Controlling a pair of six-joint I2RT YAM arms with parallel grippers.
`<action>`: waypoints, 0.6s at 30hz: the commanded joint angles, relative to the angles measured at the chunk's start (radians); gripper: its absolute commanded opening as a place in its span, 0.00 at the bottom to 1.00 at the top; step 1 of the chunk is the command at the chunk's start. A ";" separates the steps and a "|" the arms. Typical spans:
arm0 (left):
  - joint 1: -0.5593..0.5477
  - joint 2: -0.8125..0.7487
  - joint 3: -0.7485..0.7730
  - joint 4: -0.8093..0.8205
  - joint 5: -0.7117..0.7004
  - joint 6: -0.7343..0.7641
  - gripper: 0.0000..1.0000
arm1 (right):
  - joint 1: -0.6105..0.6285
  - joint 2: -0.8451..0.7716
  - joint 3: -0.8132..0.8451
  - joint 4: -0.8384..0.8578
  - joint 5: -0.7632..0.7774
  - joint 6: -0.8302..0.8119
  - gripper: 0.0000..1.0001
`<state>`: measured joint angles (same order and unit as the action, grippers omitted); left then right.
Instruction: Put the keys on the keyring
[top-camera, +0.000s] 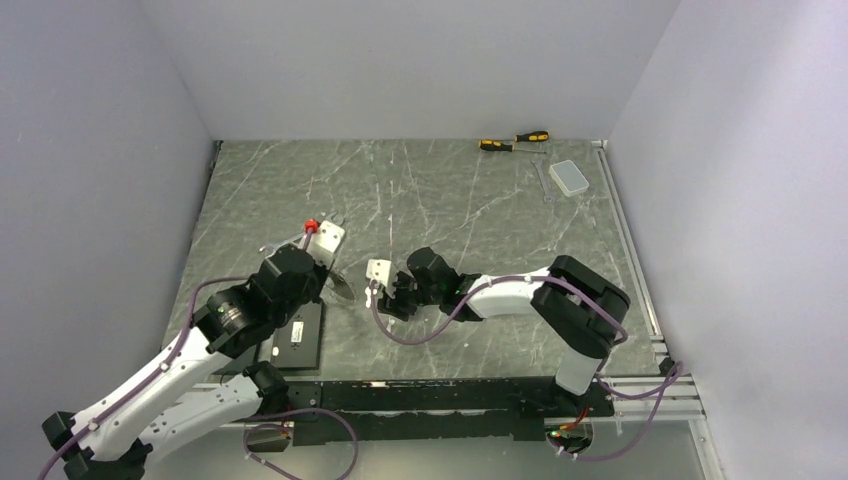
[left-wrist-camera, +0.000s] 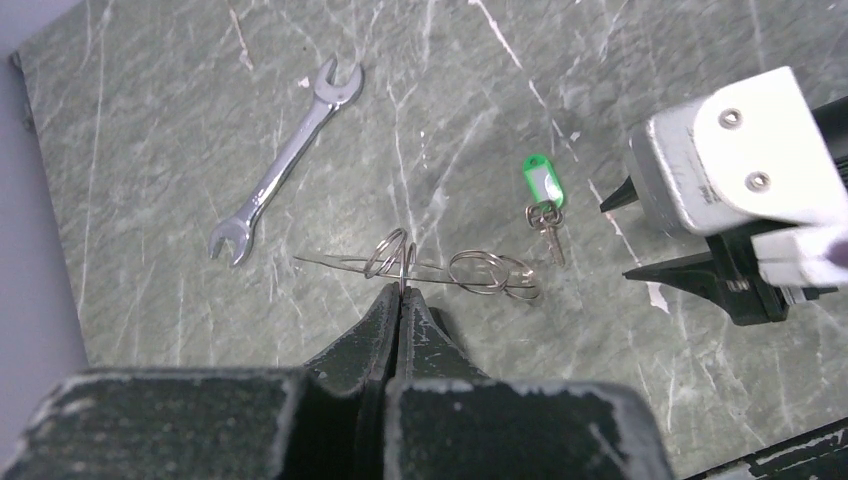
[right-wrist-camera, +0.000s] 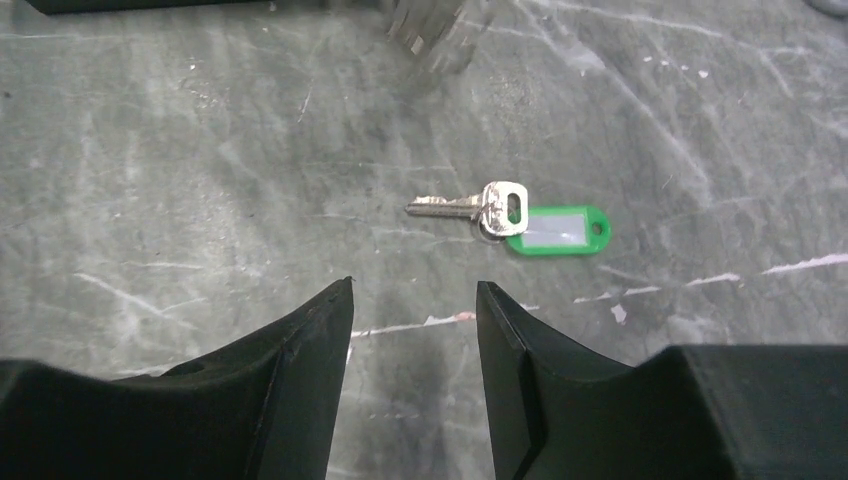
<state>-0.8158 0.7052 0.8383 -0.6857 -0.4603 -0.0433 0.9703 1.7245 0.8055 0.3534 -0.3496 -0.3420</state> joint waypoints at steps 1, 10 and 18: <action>0.078 -0.002 0.006 0.065 0.072 0.018 0.00 | 0.001 0.044 0.018 0.170 -0.012 -0.059 0.51; 0.205 0.013 0.003 0.092 0.213 0.018 0.00 | 0.000 0.160 0.048 0.293 0.027 -0.040 0.47; 0.232 0.014 -0.003 0.104 0.249 0.021 0.00 | -0.002 0.228 0.086 0.300 0.040 -0.055 0.46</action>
<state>-0.5922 0.7219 0.8356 -0.6472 -0.2508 -0.0368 0.9703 1.9366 0.8593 0.5976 -0.3195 -0.3752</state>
